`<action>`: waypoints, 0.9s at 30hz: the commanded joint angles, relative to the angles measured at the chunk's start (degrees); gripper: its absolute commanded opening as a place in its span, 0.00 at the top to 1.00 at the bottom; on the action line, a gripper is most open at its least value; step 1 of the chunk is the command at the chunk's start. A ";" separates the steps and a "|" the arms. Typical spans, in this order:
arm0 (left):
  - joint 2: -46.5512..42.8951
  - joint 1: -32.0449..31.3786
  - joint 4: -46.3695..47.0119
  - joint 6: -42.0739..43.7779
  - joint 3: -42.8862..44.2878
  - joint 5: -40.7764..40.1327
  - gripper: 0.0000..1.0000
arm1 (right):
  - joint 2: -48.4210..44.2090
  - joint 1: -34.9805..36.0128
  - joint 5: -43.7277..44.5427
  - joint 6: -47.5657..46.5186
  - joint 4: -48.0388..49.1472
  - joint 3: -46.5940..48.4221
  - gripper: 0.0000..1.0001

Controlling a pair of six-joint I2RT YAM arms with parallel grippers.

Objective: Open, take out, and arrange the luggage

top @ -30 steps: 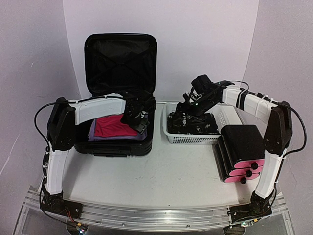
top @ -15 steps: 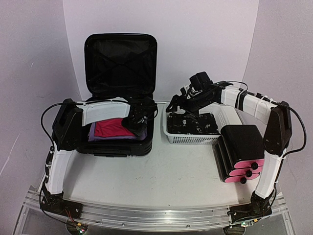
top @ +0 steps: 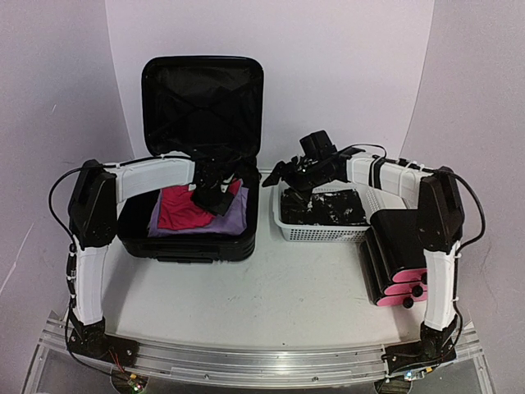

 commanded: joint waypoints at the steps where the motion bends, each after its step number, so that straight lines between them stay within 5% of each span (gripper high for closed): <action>1: -7.24 1.59 4.11 -1.25 -3.47 6.17 0.94 | 3.87 0.98 -0.01 8.13 6.59 7.21 0.16; 21: -16.44 2.40 7.16 2.11 -9.74 11.92 1.00 | 26.50 8.40 4.66 22.29 10.80 32.38 0.12; 27: -16.71 2.39 7.16 2.76 -10.15 13.90 1.00 | 31.73 8.95 4.50 29.01 13.55 36.39 0.20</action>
